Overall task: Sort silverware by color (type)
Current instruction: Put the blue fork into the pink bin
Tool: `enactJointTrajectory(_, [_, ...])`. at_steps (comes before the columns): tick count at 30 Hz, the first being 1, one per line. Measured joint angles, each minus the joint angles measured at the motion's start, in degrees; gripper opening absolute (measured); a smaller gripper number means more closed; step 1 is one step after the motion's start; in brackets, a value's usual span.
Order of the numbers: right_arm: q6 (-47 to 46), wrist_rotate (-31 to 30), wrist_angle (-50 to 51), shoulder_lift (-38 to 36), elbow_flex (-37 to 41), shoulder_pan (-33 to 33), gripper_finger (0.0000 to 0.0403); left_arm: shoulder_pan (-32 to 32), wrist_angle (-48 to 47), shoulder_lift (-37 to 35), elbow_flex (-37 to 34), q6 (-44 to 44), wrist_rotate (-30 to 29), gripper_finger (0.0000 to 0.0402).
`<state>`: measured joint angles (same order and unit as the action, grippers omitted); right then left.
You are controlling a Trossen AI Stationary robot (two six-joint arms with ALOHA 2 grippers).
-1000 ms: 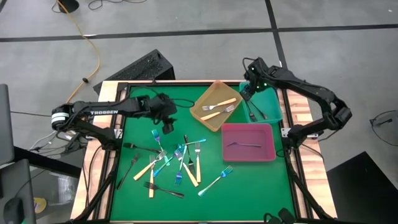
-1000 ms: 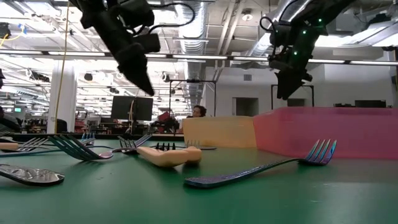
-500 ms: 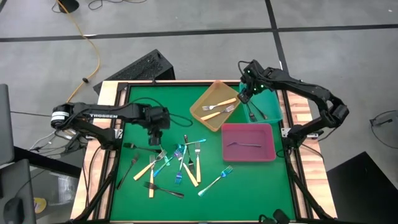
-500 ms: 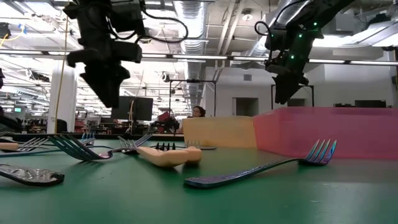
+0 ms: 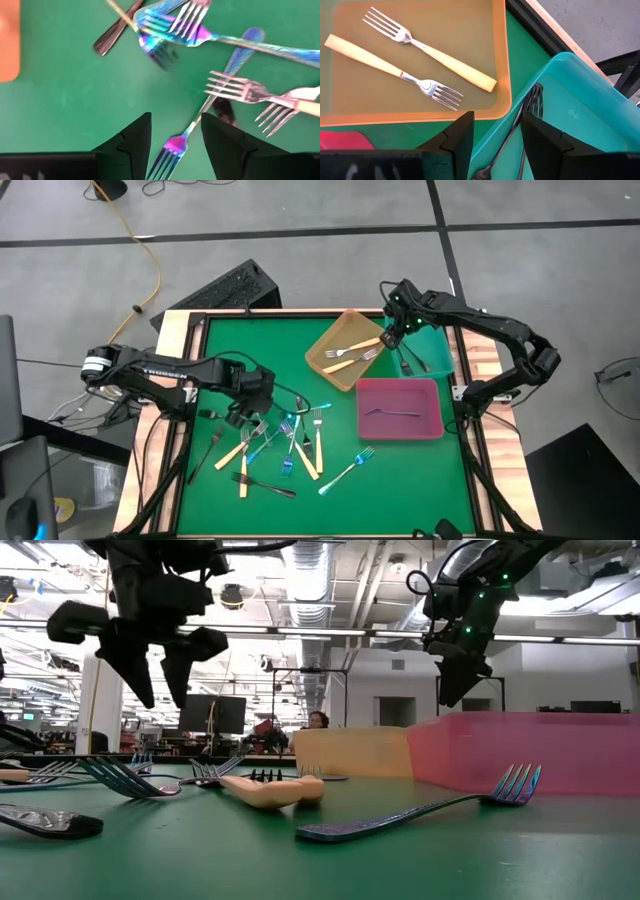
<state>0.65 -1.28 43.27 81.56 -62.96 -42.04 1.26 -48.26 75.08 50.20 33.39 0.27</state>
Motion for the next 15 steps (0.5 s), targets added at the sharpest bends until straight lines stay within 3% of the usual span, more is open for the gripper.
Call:
enactJointTrajectory(8, [-0.11, 0.0, 0.02, 0.0, 0.0, 0.06, 0.0182, -2.13, 2.98, -0.01, -8.04, 3.09, 0.08, 0.0157])
enactJointTrajectory(12, [-0.16, 0.0, 0.0, 0.0, 0.0, 0.04, 0.0182, -2.48, 7.34, -0.01, -9.86, 3.49, -3.19, 0.0157])
enactJointTrajectory(15, [-0.16, 0.0, -0.04, 0.0, 0.0, 0.04, 0.0182, -2.48, 9.17, -0.01, -11.01, 5.41, -2.27, 0.0157])
